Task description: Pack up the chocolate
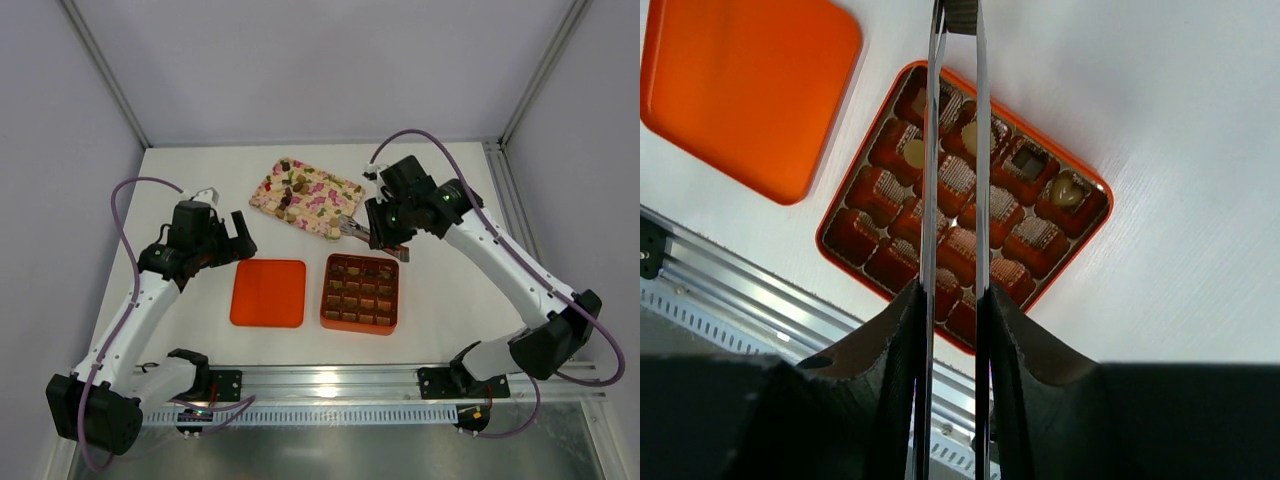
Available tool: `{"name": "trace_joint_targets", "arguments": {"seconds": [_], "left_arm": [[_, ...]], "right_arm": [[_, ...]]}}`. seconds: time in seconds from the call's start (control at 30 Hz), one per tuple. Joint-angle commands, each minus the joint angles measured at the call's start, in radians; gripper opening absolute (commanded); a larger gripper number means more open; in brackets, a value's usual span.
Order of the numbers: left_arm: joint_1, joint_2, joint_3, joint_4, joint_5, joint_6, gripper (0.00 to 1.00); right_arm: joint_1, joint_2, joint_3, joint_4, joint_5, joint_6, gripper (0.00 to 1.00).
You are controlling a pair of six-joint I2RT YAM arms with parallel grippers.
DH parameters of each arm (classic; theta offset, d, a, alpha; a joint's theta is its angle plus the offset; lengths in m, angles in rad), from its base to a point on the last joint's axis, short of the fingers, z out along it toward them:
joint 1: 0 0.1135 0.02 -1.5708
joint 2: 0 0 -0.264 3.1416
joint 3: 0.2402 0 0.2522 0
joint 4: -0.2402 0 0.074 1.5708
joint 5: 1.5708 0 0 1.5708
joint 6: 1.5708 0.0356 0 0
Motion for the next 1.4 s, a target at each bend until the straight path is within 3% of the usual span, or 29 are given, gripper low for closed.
{"name": "trace_joint_targets", "arguments": {"seconds": [0.0, 0.23, 0.5, 1.27, 1.37], "left_arm": [[0.006, -0.019, 0.017, 0.018, -0.016, 0.005, 1.0], [0.005, -0.02, 0.019, 0.018, -0.025, 0.003, 1.0], [0.005, -0.02, 0.017, 0.017, -0.028, 0.003, 1.0], [0.006, -0.011, 0.019, 0.017, -0.022, 0.003, 1.0], [0.005, -0.012, 0.016, 0.017, -0.023, 0.003, 1.0]], "right_arm": [[0.014, -0.102, -0.104, 0.036, -0.035, 0.053, 0.33], [0.09, -0.232, -0.23, 0.034, -0.014, 0.119, 0.33], [0.163, -0.275, -0.354, 0.054, 0.008, 0.174, 0.33], [0.183, -0.302, -0.411, 0.056, 0.04, 0.191, 0.34], [0.184, -0.299, -0.411, 0.056, 0.042, 0.19, 0.39]]}}
